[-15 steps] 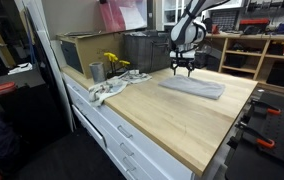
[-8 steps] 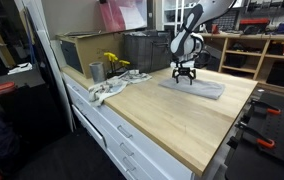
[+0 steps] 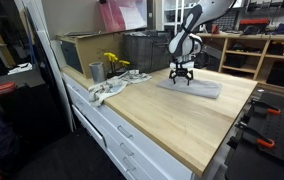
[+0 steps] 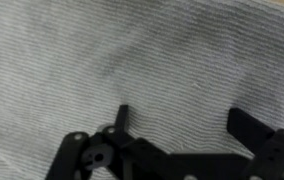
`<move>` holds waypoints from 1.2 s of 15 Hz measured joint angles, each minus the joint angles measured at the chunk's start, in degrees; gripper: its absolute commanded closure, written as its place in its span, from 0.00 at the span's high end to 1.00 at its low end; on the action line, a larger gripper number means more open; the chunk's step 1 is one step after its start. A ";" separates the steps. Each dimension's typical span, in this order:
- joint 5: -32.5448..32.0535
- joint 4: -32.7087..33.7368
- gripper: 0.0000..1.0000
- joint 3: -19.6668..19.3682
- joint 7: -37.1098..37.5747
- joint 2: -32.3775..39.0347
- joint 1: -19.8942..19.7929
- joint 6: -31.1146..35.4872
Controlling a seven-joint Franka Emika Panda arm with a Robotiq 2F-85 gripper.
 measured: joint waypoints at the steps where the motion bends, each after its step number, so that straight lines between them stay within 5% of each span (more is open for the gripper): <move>1: 0.00 0.04 1.00 0.61 -1.99 -0.04 -0.04 0.72; 9: -1.47 0.48 1.00 3.85 -20.61 -0.08 -0.13 3.76; 18: -10.00 0.65 1.00 7.83 -39.45 -0.18 0.00 3.80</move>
